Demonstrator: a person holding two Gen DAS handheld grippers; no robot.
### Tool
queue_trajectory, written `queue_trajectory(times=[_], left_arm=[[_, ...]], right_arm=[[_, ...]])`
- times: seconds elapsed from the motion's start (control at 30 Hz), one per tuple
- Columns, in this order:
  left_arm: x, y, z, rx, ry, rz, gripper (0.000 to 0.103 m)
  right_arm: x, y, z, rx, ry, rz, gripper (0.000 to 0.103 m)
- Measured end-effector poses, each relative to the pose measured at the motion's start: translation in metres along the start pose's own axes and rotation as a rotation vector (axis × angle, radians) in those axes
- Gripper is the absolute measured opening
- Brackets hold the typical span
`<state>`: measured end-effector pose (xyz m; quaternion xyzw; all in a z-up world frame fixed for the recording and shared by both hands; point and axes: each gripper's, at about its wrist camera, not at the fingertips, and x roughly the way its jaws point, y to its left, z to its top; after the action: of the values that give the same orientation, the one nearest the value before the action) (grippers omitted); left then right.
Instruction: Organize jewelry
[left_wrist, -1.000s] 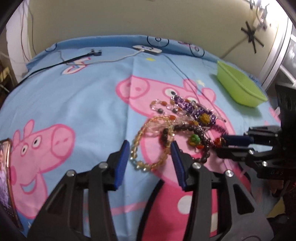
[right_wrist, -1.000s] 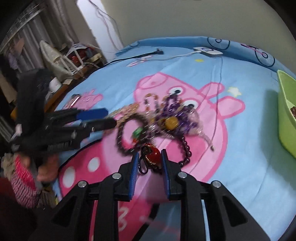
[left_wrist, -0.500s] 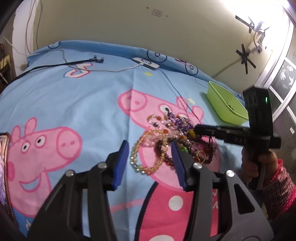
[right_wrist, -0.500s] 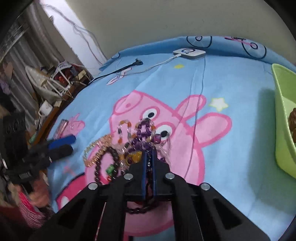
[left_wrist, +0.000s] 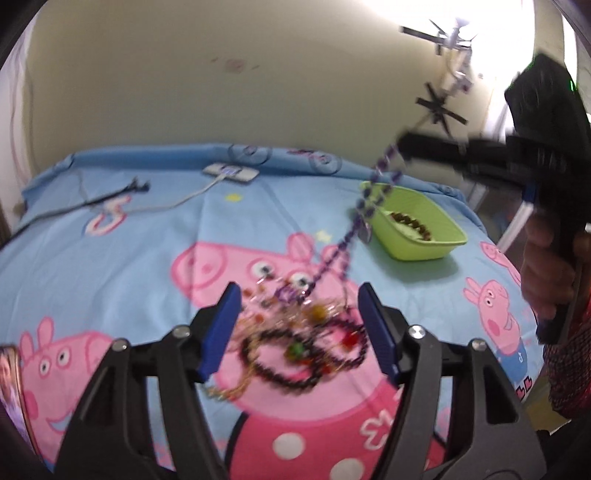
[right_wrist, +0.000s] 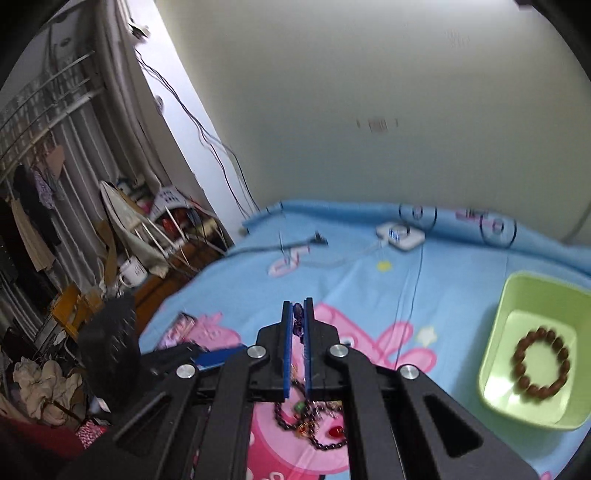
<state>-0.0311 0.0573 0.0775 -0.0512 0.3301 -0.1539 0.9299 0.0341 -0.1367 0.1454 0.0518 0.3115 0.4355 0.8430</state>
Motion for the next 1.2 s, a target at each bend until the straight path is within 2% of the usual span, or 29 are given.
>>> queue_trajectory(times=[0.13, 0.27, 0.3, 0.33, 0.37, 0.4, 0.47, 0.67, 0.83, 1.0, 1.2], left_arm=[[0.011, -0.024, 0.01, 0.089, -0.01, -0.007, 0.063], [0.026, -0.044, 0.022, 0.131, -0.014, -0.038, 0.063], [0.031, -0.049, 0.026, 0.152, -0.017, -0.041, 0.056], [0.035, -0.054, 0.03, 0.17, -0.014, -0.042, 0.045], [0.04, -0.058, 0.034, 0.18, 0.001, -0.047, 0.019], [0.045, -0.06, 0.039, 0.174, 0.024, -0.061, 0.006], [0.045, -0.062, 0.052, 0.152, 0.016, -0.095, 0.006], [0.032, -0.079, 0.092, 0.161, -0.047, -0.135, 0.006], [0.036, -0.11, 0.134, 0.168, -0.068, -0.174, 0.006], [0.065, -0.146, 0.164, 0.168, -0.037, -0.212, 0.006], [0.119, -0.174, 0.161, 0.159, 0.04, -0.224, 0.006]], right_arm=[[-0.022, 0.013, 0.012, -0.014, -0.061, 0.012, 0.0], [-0.038, 0.022, 0.02, -0.029, -0.097, 0.018, 0.0], [-0.043, 0.023, 0.022, -0.031, -0.108, 0.019, 0.0], [-0.047, 0.023, 0.023, -0.031, -0.118, 0.018, 0.0], [-0.053, 0.023, 0.024, -0.031, -0.132, 0.011, 0.0], [-0.057, 0.023, 0.025, -0.032, -0.141, 0.005, 0.0], [-0.069, 0.018, 0.028, -0.029, -0.166, -0.014, 0.0], [-0.104, -0.007, 0.038, -0.006, -0.24, -0.051, 0.0], [-0.133, -0.032, 0.042, 0.022, -0.297, -0.086, 0.0], [-0.152, -0.072, 0.039, 0.08, -0.321, -0.145, 0.0], [-0.143, -0.129, 0.01, 0.187, -0.279, -0.193, 0.0]])
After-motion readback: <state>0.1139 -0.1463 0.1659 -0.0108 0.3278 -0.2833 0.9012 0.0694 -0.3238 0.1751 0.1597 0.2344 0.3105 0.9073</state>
